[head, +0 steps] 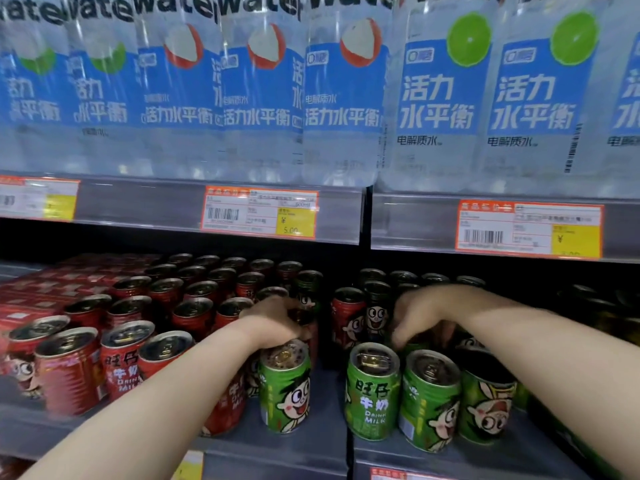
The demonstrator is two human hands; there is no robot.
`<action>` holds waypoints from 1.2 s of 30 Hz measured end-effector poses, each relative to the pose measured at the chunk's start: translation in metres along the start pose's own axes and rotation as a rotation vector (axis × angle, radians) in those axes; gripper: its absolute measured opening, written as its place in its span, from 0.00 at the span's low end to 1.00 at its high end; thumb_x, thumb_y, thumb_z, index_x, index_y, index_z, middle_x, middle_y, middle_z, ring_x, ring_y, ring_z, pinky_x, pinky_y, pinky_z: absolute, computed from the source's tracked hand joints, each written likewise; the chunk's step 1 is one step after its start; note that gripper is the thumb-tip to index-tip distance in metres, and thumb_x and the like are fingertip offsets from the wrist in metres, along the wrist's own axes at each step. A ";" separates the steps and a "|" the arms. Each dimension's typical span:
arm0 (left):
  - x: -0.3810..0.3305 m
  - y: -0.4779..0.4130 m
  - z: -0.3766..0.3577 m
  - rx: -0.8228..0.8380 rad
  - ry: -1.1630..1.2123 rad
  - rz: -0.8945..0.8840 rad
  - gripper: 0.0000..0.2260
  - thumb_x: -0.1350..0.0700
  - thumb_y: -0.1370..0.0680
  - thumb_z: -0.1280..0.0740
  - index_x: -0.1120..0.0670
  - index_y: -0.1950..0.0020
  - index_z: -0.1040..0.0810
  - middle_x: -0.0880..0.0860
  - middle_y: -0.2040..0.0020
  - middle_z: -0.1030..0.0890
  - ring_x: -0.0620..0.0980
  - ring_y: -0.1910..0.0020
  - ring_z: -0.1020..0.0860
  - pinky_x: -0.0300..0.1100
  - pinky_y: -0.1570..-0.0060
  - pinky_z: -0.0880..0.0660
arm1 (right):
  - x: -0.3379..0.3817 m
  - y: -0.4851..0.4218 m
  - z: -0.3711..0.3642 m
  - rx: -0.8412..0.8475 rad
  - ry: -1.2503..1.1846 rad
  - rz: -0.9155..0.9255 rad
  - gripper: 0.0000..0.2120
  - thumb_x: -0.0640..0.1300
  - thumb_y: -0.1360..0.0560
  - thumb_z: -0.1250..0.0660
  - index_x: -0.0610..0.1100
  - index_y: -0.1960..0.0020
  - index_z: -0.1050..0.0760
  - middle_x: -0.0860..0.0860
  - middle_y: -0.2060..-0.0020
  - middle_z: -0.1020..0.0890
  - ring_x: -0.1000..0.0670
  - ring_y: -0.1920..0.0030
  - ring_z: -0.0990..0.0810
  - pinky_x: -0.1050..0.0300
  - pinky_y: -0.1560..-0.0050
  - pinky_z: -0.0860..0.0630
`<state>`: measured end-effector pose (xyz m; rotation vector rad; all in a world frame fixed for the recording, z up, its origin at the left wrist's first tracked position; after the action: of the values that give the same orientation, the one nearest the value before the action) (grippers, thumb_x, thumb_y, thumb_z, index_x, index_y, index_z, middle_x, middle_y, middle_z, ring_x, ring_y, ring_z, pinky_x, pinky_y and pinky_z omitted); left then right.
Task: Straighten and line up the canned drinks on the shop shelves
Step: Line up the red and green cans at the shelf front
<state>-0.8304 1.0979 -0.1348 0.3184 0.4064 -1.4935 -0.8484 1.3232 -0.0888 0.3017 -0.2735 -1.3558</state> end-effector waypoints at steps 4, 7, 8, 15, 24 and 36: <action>-0.003 0.002 0.002 0.015 0.014 -0.014 0.26 0.47 0.32 0.28 0.44 0.34 0.27 0.49 0.35 0.25 0.49 0.39 0.25 0.38 0.43 0.27 | -0.005 0.010 0.005 0.041 0.079 0.020 0.29 0.57 0.28 0.32 0.43 0.33 0.30 0.45 0.37 0.25 0.45 0.43 0.23 0.55 0.53 0.25; -0.011 0.005 0.006 0.013 -0.009 -0.014 0.25 0.45 0.33 0.28 0.46 0.37 0.24 0.49 0.38 0.22 0.49 0.40 0.24 0.39 0.42 0.27 | -0.008 0.013 0.014 -0.165 -0.014 0.077 0.32 0.59 0.26 0.36 0.42 0.28 0.36 0.45 0.31 0.32 0.45 0.33 0.30 0.58 0.42 0.29; -0.016 0.006 0.007 0.008 -0.014 -0.027 0.26 0.41 0.35 0.29 0.46 0.39 0.23 0.49 0.40 0.21 0.49 0.42 0.23 0.41 0.42 0.27 | -0.013 0.014 0.018 -0.215 -0.065 0.095 0.32 0.58 0.25 0.36 0.42 0.28 0.37 0.45 0.30 0.32 0.46 0.33 0.31 0.59 0.41 0.31; -0.067 0.008 -0.003 0.064 0.178 -0.174 0.23 0.49 0.30 0.27 0.49 0.36 0.25 0.50 0.41 0.21 0.49 0.41 0.24 0.41 0.38 0.29 | -0.043 0.025 0.016 -0.366 -0.053 0.101 0.24 0.55 0.25 0.36 0.44 0.34 0.31 0.46 0.37 0.27 0.47 0.39 0.27 0.60 0.43 0.31; -0.080 0.013 -0.010 0.115 0.168 -0.172 0.25 0.51 0.24 0.32 0.52 0.29 0.33 0.52 0.31 0.28 0.49 0.34 0.29 0.33 0.39 0.35 | -0.020 0.029 -0.003 -0.411 -0.075 0.199 0.20 0.58 0.25 0.38 0.57 0.34 0.32 0.54 0.34 0.29 0.50 0.36 0.28 0.60 0.40 0.30; 0.037 0.043 0.023 0.013 -0.078 -0.085 0.21 0.37 0.28 0.36 0.46 0.40 0.23 0.50 0.39 0.27 0.51 0.37 0.28 0.43 0.35 0.32 | 0.021 -0.015 -0.015 -0.329 -0.106 0.348 0.29 0.51 0.30 0.28 0.49 0.32 0.32 0.50 0.33 0.28 0.50 0.36 0.28 0.60 0.38 0.31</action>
<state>-0.7851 1.0564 -0.1326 0.2548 0.3522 -1.5873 -0.8522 1.3007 -0.1079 -0.0914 -0.1770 -1.0510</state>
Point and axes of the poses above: each hand's wrist, its own y-axis away from the middle knuckle, its own z-axis out of the back of the hand, x = y × z, the point moved 2 cm from there along -y, towards the middle knuckle
